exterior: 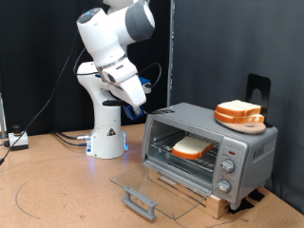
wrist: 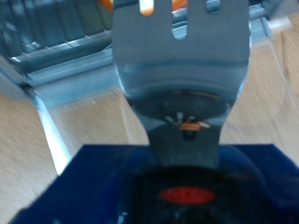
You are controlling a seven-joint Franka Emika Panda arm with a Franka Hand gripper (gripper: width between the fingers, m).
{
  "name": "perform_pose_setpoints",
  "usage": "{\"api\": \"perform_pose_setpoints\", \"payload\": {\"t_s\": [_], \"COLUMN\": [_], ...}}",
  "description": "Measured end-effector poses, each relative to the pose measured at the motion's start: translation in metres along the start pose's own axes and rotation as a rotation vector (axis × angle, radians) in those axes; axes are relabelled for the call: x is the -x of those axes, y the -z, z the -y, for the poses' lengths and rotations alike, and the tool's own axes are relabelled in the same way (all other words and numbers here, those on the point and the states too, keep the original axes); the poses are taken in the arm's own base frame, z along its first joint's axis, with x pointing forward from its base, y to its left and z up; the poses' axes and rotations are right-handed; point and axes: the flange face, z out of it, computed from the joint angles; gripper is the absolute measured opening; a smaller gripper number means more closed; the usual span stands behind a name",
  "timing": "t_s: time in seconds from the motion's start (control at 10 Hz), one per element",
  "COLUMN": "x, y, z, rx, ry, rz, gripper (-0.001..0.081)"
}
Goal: Make a piece of toast with the oven
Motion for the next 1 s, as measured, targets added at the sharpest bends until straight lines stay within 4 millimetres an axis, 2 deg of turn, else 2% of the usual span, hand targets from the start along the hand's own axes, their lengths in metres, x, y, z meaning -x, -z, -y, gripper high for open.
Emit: {"api": "perform_pose_setpoints", "payload": {"t_s": [0.2, 0.4, 1.0], "x": [-0.009, -0.020, -0.049], "y": [-0.006, -0.008, -0.027], "z": [0.026, 0.051, 0.124], "rx": [-0.137, -0.183, -0.214], "ry": [0.200, 0.340, 0.326], "rz": [-0.003, -0.020, -0.003], "gripper": [0.0394, 0.0394, 0.0394]}}
